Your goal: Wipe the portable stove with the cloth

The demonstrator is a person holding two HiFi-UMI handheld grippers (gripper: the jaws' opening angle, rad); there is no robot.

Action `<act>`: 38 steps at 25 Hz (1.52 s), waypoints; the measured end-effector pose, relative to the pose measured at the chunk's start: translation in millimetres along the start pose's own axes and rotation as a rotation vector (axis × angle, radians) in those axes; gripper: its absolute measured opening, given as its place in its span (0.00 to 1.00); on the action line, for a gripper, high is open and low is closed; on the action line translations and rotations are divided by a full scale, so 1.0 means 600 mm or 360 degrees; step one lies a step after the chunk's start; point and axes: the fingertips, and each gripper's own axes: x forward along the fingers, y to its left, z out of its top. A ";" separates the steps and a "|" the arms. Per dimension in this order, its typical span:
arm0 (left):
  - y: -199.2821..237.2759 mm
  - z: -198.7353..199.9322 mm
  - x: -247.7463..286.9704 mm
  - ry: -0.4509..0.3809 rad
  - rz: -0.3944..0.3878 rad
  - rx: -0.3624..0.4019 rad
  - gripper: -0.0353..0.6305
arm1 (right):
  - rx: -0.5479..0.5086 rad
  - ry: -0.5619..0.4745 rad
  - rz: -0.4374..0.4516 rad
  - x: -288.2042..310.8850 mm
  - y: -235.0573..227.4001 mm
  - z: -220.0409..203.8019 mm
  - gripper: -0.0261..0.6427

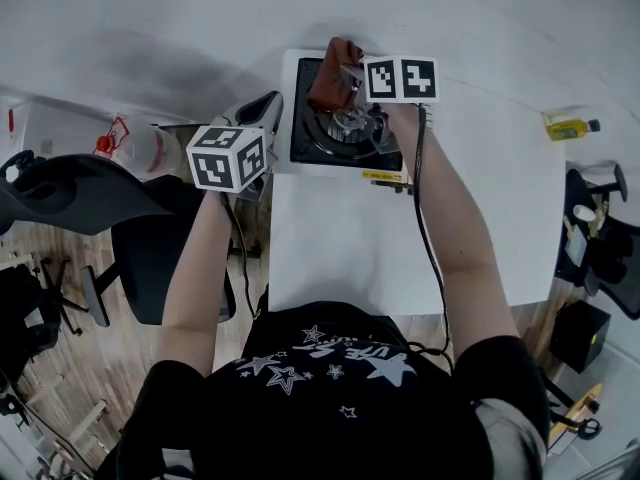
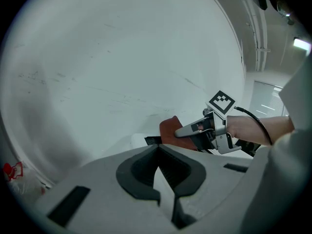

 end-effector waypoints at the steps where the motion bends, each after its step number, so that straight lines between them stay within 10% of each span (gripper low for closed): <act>1: -0.008 0.001 0.004 0.0003 -0.0007 0.0006 0.06 | 0.0005 -0.0002 -0.0011 -0.007 -0.011 0.000 0.13; 38: -0.206 0.022 0.112 0.0052 -0.0224 0.0140 0.06 | 0.0191 -0.0087 -0.0409 -0.253 -0.292 -0.065 0.13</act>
